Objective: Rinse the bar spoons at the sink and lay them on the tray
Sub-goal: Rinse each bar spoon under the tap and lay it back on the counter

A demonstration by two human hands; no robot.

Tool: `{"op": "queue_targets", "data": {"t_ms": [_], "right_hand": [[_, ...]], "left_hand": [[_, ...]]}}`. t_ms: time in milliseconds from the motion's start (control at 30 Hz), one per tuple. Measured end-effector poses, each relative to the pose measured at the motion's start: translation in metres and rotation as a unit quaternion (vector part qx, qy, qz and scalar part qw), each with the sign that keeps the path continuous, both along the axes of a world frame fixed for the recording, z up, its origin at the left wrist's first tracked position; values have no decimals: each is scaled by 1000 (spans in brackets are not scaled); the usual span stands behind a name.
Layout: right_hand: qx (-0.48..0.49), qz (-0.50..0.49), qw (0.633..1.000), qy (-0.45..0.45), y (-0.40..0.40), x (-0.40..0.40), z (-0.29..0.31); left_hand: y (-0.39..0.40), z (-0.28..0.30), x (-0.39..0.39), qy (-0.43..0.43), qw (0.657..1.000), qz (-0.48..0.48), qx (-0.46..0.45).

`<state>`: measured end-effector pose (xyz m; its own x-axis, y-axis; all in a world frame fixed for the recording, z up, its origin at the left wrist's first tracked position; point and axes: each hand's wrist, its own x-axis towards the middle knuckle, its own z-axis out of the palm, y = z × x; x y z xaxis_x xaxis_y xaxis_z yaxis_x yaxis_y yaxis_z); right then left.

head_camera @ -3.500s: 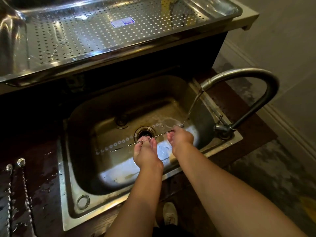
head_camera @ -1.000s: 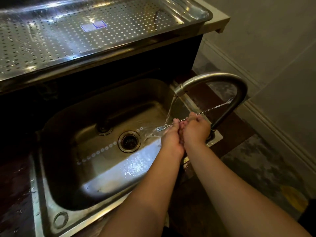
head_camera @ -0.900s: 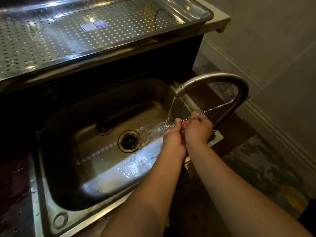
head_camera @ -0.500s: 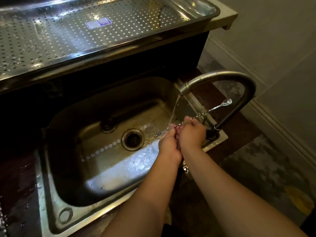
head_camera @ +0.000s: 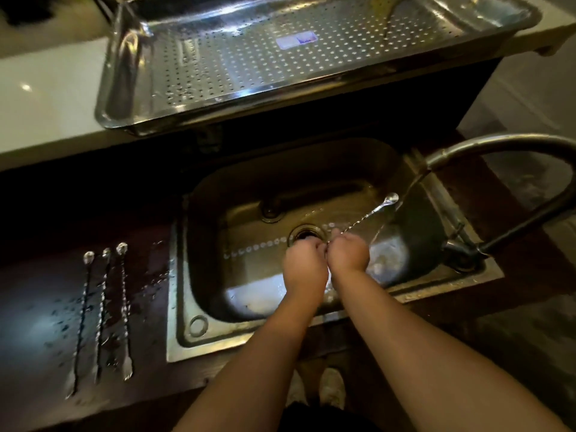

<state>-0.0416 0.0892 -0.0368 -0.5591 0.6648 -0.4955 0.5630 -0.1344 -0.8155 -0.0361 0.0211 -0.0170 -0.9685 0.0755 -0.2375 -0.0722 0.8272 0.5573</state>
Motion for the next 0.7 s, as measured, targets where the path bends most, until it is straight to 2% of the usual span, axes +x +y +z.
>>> {"op": "queue_targets", "data": {"t_ms": [67, 133, 200, 433, 567, 700], "right_hand": [[-20, 22, 999, 17, -12, -3, 4], [-29, 37, 998, 34, -22, -6, 8], [-44, 50, 997, 49, -31, -7, 9], [-106, 124, 985, 63, -53, -8, 14], [-94, 157, 981, 58, -62, -17, 23], [-37, 137, 988, 62, -79, -32, 34]], "left_hand": [[-11, 6, -5, 62, 992, -60, -90], [-21, 11, -10, 67, 982, -104, -140], [-31, 14, -12, 67, 979, -108, -163], [-61, 26, -8, 69, 983, -56, -158], [-76, 25, -5, 103, 983, -34, -146], [-97, 23, 0, 123, 984, -9, -127]]}}
